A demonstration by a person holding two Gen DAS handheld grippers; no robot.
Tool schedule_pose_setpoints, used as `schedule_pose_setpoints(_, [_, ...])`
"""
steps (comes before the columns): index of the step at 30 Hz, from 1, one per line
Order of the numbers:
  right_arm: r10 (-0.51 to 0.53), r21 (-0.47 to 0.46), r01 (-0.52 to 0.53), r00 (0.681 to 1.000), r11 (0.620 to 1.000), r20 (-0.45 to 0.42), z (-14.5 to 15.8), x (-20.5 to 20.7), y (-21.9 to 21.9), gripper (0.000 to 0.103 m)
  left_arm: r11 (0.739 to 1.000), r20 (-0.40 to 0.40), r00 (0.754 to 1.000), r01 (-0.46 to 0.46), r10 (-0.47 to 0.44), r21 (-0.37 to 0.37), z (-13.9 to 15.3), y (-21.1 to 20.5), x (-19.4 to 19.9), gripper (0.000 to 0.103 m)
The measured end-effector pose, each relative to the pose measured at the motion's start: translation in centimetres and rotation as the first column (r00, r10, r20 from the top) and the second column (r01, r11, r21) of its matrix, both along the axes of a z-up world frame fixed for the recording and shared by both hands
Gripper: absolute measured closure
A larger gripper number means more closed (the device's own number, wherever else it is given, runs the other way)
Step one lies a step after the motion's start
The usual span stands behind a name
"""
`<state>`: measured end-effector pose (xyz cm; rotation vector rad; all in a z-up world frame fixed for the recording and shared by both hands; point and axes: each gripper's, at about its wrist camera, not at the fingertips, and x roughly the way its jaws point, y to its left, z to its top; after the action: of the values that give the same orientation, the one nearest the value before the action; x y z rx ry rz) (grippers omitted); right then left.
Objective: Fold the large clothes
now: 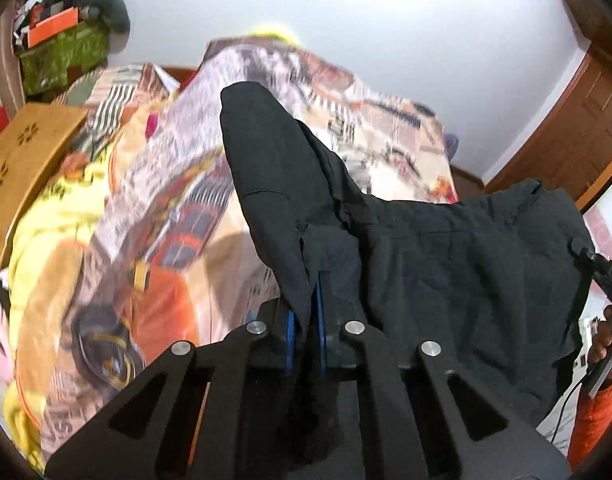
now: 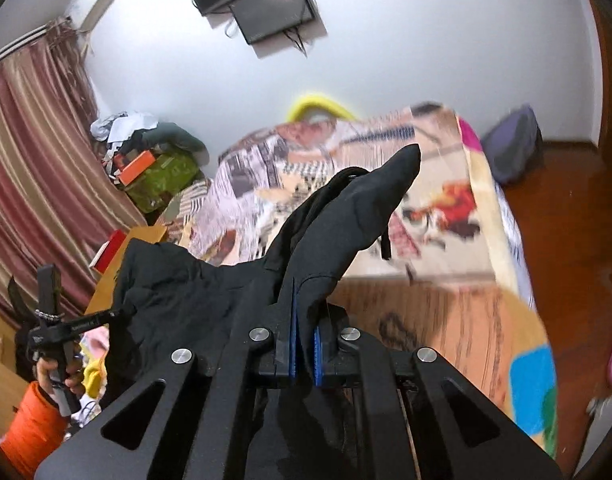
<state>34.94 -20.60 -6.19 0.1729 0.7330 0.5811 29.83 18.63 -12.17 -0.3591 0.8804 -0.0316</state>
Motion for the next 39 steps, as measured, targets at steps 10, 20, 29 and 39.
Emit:
schedule_pose_setpoints(10, [-0.099,-0.036,0.097,0.993,0.995,-0.057,-4.8,6.2,-0.4,0.098,0.999,-0.015,1.0,-0.004,0.004,0.042,-2.6,1.2,5.4,0.096])
schedule_pose_setpoints(20, [-0.176,-0.088,0.163,0.971,0.983,-0.159,-10.6,8.9,-2.7,0.098,0.991,-0.084,0.996,-0.032,0.043,0.13,-8.6,2.5,7.7,0.093])
schedule_pose_setpoints(29, [-0.152,-0.169,0.127,0.978,0.977,-0.145,-8.7,7.2,-2.7,0.095,0.981,-0.128,0.989,-0.053,0.077,0.186,-9.1,2.4,7.4,0.088])
schedule_pose_setpoints(39, [-0.083,-0.279,0.056,0.993,0.959,-0.084,-5.0,-0.1,-4.1,0.07,0.971,-0.111,0.991,-0.051,0.079,0.235,-5.1,1.8,1.8,0.051])
